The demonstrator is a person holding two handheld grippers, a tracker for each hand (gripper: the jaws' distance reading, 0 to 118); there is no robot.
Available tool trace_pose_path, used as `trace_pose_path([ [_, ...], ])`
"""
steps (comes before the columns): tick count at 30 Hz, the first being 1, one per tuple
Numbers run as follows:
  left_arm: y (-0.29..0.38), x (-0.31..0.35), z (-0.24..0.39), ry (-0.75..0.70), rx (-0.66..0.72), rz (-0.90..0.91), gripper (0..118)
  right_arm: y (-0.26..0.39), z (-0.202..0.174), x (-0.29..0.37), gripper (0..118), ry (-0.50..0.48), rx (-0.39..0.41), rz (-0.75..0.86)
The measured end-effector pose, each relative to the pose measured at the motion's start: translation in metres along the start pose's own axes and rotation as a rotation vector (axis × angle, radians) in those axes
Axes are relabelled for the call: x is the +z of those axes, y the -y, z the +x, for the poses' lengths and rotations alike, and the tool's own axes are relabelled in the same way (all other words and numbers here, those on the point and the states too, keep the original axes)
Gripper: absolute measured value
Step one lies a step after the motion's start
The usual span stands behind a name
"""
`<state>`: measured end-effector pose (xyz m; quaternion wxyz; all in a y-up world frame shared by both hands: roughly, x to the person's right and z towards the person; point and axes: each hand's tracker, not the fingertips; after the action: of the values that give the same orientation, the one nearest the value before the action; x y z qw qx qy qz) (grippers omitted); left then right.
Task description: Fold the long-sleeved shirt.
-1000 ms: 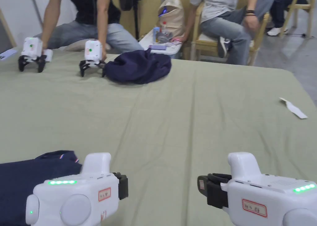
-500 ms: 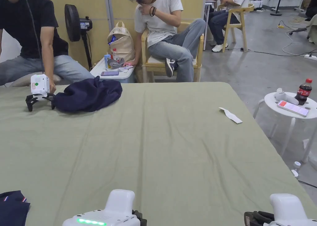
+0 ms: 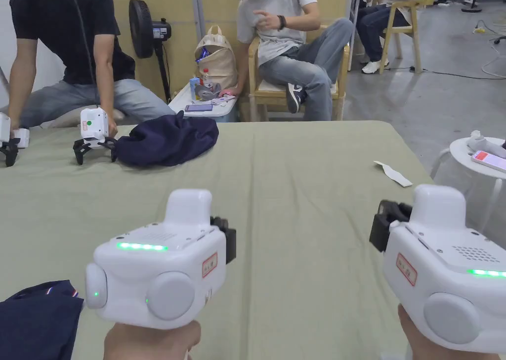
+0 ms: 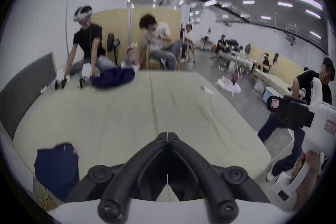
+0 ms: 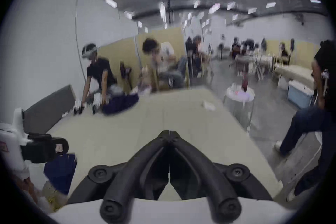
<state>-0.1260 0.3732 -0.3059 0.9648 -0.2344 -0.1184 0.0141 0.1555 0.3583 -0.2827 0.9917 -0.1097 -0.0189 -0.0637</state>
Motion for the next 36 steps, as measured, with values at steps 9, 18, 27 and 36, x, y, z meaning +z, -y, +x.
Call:
trace_pose_path([
  [9, 0.025, 0.044, 0.026, -0.229, -0.128, 0.444, 0, 0.005, -0.043, 0.049, 1, 0.012, 0.209, 0.384],
  [18, 0.065, 0.059, 0.016, -0.317, -0.123, 0.500, 0, 0.049, -0.048, 0.063, 1, -0.001, 0.243, 0.281],
  [27, 0.055, 0.060, 0.007, -0.269, -0.052, 0.438, 0, 0.041, -0.039, 0.062, 1, 0.012, 0.202, 0.266],
  [36, 0.049, 0.068, 0.008, -0.260, -0.085, 0.466, 27, 0.038, -0.044, 0.064, 22, -0.004, 0.224, 0.266],
])
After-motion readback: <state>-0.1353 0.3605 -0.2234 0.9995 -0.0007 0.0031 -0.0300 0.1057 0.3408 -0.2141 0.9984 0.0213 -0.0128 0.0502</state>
